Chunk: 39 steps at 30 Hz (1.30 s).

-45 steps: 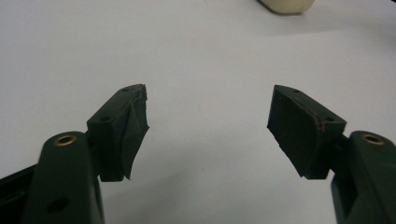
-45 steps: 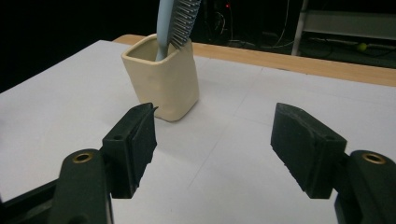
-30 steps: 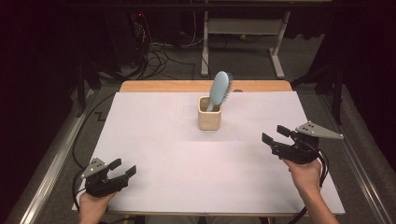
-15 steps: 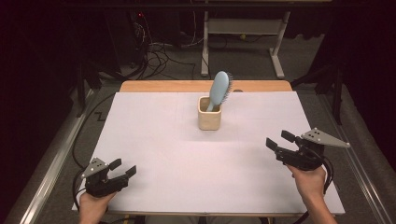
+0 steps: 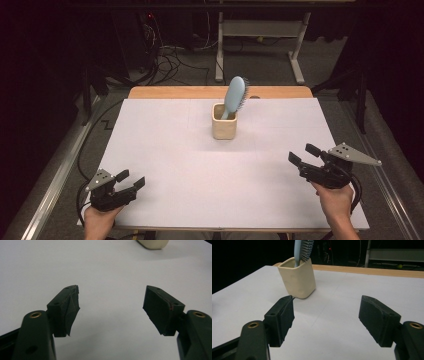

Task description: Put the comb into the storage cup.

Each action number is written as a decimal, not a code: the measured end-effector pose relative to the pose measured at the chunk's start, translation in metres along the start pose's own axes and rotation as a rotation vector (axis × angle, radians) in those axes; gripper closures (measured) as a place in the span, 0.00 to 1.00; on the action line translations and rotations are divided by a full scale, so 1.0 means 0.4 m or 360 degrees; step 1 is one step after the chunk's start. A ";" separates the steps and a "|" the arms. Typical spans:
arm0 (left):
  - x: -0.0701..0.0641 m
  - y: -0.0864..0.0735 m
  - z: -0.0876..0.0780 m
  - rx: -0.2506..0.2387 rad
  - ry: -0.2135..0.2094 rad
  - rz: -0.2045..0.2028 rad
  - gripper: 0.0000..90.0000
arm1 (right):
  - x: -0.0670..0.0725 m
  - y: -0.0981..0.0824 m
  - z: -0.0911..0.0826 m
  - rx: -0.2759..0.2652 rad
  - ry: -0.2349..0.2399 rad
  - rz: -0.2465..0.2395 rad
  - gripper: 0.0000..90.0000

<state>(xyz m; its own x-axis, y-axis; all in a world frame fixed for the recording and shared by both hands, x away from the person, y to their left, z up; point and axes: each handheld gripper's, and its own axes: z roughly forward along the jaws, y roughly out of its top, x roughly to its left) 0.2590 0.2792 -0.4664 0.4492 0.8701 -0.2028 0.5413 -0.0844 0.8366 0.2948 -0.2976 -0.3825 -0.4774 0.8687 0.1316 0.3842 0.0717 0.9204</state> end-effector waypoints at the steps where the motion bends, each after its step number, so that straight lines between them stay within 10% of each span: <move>1: 0.000 0.000 0.000 0.0001 0.0000 0.0000 0.33 | 0.000 -0.002 -0.003 0.0000 -0.0003 0.0002 0.32; 39: -0.005 0.002 -0.010 -0.0035 -0.0004 -0.0002 0.34 | -0.020 -0.073 -0.089 -0.0046 -0.0070 0.0079 0.32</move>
<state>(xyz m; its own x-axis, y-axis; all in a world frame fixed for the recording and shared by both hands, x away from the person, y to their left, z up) 0.2557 0.2795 -0.4632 0.4502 0.8691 -0.2050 0.5261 -0.0727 0.8473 0.2596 -0.3242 -0.3973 -0.4226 0.8917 0.1617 0.3832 0.0141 0.9236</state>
